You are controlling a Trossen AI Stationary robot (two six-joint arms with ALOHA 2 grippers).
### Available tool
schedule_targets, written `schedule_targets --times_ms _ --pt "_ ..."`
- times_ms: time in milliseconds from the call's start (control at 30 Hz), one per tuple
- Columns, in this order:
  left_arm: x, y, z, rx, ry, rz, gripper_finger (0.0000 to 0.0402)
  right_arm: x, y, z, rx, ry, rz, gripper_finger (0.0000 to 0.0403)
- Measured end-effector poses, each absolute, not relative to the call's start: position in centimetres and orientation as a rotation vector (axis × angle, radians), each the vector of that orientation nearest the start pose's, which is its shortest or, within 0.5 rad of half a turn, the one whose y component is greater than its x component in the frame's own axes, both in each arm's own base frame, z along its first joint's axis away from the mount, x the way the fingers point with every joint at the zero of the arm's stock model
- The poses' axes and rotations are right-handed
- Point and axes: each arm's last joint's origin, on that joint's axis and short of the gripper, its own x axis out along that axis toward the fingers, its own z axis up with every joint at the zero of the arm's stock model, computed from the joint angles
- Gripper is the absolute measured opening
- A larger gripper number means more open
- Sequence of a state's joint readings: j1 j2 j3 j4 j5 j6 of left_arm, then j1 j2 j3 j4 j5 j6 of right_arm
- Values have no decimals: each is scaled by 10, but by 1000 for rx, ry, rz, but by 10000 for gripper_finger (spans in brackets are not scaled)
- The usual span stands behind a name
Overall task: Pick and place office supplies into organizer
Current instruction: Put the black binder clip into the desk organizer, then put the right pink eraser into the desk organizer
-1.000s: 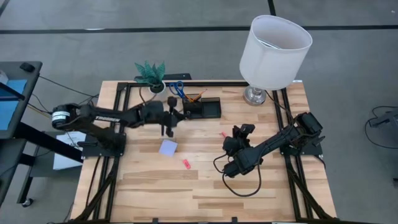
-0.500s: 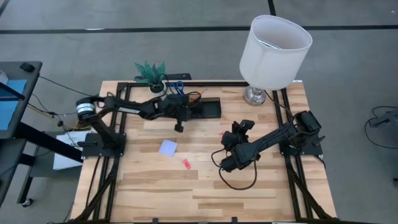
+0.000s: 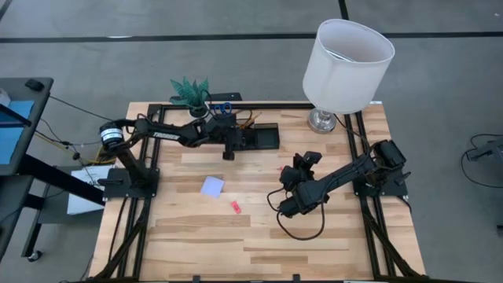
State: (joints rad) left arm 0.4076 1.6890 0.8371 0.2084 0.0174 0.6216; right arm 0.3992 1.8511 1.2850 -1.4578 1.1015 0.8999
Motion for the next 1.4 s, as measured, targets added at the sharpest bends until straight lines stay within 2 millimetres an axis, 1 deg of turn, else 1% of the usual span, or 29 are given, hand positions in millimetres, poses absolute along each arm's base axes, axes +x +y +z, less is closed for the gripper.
schedule_targets --times_ms 133,233,333,567,700,800,900,1000,1100,1200,1333,1400 --pt "309 130 163 453 718 162 1 284 92 204 -674 1065 -967 59" --pt "310 129 163 459 720 160 11 284 92 204 -672 1064 -967 59" --pt "310 127 163 463 718 153 35 284 92 203 -666 1064 -967 59" --pt "311 124 163 450 709 149 110 285 92 202 -641 1072 -962 59" --pt "311 124 163 416 706 162 135 284 92 202 -608 1055 -980 59" --pt "312 123 163 373 700 173 141 283 93 203 -545 1015 -1020 59" --pt "314 116 163 342 698 163 141 281 93 204 -432 933 -1094 59" --pt "316 107 161 347 718 129 141 280 94 204 -291 827 -1166 59" --pt "318 99 161 365 711 102 142 280 97 203 -189 748 -1197 59" --pt "319 93 168 365 680 98 142 276 99 191 -124 707 -1202 59" --pt "316 88 185 328 620 118 142 258 103 166 -16 672 -1230 59" --pt "312 85 195 310 588 126 142 250 108 153 12 626 -1202 59"
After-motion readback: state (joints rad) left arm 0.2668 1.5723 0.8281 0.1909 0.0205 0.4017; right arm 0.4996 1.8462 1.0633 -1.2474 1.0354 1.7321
